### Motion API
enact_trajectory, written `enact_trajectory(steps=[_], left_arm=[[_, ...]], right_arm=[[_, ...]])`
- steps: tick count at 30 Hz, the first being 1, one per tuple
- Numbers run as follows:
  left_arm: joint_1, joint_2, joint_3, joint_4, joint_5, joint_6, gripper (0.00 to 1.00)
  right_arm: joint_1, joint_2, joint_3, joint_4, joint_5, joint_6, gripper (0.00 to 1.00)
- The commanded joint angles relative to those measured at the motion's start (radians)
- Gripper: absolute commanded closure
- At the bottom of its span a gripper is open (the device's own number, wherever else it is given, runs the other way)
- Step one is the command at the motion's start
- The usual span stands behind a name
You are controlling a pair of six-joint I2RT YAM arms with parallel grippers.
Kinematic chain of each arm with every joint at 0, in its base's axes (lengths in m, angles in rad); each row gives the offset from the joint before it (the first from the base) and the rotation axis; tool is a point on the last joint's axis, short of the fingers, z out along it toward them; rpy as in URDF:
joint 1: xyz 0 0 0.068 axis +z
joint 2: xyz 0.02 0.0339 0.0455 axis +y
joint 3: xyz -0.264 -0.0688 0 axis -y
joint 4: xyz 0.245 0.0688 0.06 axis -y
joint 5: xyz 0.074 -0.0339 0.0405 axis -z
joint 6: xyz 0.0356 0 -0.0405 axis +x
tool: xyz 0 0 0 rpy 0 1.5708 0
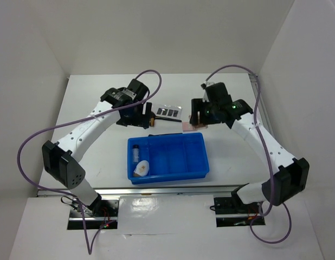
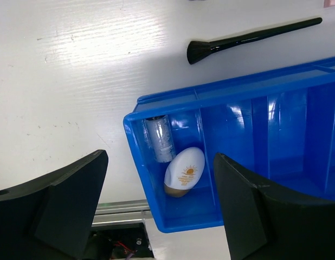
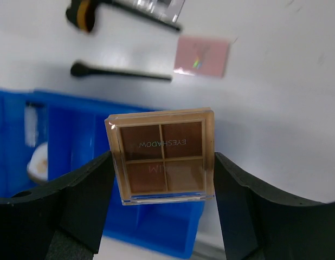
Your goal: Organize the makeup
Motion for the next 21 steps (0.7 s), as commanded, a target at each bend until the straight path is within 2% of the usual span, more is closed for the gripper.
enact_trajectory(steps=[1,7,11,21], left_arm=[[0.0,-0.009,0.036,0.011,-0.003,0.015,0.08],[0.0,-0.029,-0.024,0.02,0.006,0.004,0.08],[0.0,-0.049,-0.064,0.029,0.006,-0.005,0.08],[0.0,-0.049,-0.089,0.038,0.015,-0.014,0.08]], right_arm=[[0.086,-0.064,-0.065,-0.167,0.006,0.143,0.5],[0.207,-0.14,-0.158,-0.239,0.018,0.246,0.5],[0.277,-0.13,-0.19,-0.271,0.067,0.3,0.5],[0.288,-0.042,-0.252,-0.21,0.13,0.329,0.42]])
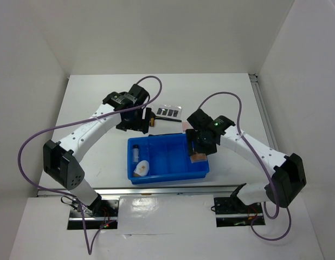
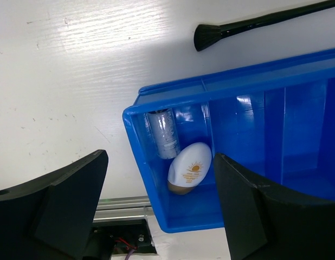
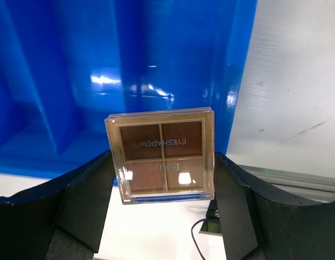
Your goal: Organize the makeup
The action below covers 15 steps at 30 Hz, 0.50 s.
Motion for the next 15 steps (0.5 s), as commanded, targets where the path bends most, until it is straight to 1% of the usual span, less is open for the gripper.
enact_trajectory(steps=[1,5,7,8,10,11,15], left_arm=[[0.0,-0.029,-0.011,0.011,0.007,-0.011,0.08],[0.0,-0.028,-0.022,0.011,0.007,-0.022,0.08],[0.0,-0.038,-0.045,0.011,-0.002,-0.032,0.08],[0.0,-0.038,-0.054,-0.004,-0.013,-0.041,0.06],[0.0,-0.038,-0.076,-0.018,-0.033,-0.052,0.02],[0.0,-0.038,-0.105,-0.018,-0.033,-0.052,0.02],[0.009,-0.081,-0.15,0.003,-0.011,-0.063,0.01]], right_arm=[[0.006,0.03,-0.006,0.036,0.051,0.027,0.41],[0.006,0.079,0.003,0.065,0.051,0.027,0.41],[0.006,0.094,0.003,0.065,0.06,0.027,0.31],[0.006,0.108,0.012,0.065,0.06,0.027,0.26],[0.006,0.108,0.012,0.065,0.06,0.027,0.19],[0.006,0.119,0.012,0.065,0.073,0.017,0.14],[0.006,0.119,0.034,0.056,0.073,0.017,0.11]])
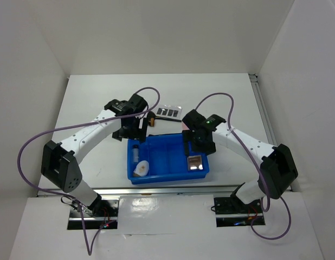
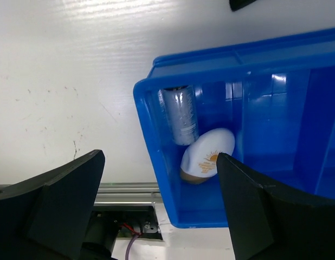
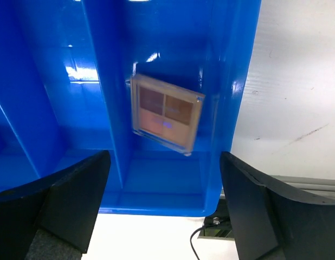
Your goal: Organize the makeup
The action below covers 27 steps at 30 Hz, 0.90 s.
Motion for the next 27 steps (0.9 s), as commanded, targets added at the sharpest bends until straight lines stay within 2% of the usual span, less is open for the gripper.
enact_trajectory(steps=[1,4,5,6,10,13,14,16,18,20,21,22,25,27], left_arm=[[0.007,-0.069,-0.024,0.001,-0.001,-0.033,0.01],[0.007,-0.08,-0.055,0.011,0.009,-0.046,0.02],[0.007,-0.089,-0.076,0.011,0.018,-0.058,0.04],[0.007,-0.102,-0.09,0.022,0.018,-0.067,0.04],[0.016,-0.153,-0.182,0.082,0.051,-0.067,0.07],[0.027,-0.178,-0.247,0.12,0.077,-0.067,0.08],[0.027,-0.178,-0.261,0.142,0.091,-0.067,0.1],[0.036,-0.189,-0.301,0.165,0.101,-0.067,0.12],[0.046,-0.218,-0.334,0.197,0.137,-0.058,0.14],[0.046,-0.233,-0.354,0.218,0.151,-0.049,0.16],[0.046,-0.233,-0.365,0.219,0.166,-0.04,0.17],[0.056,-0.244,-0.365,0.232,0.167,-0.029,0.17],[0.056,-0.244,-0.374,0.242,0.188,-0.015,0.2],[0.056,-0.235,-0.374,0.242,0.212,-0.015,0.23]], right_arm=[[0.006,-0.002,0.037,0.025,0.03,0.003,0.11],[0.006,-0.002,0.072,0.025,0.03,0.003,0.15],[0.006,-0.002,0.081,0.025,0.03,-0.006,0.2],[0.006,-0.002,0.11,0.025,0.03,-0.006,0.29],[0.006,0.04,0.211,0.085,0.03,-0.046,0.37],[-0.023,0.172,0.343,0.122,-0.004,-0.091,0.38],[-0.036,0.213,0.386,0.134,-0.014,-0.11,0.43],[-0.045,0.359,0.541,0.134,-0.063,-0.121,0.46],[-0.045,0.509,0.709,0.105,-0.1,-0.144,0.62],[-0.056,0.6,0.802,0.09,-0.16,-0.154,0.77],[-0.056,0.635,0.833,0.078,-0.181,-0.163,0.8],[-0.056,0.693,0.866,0.068,-0.215,-0.163,0.89],[-0.056,0.723,0.826,0.068,-0.254,-0.163,0.98],[-0.056,0.693,0.76,0.102,-0.254,-0.163,0.98]])
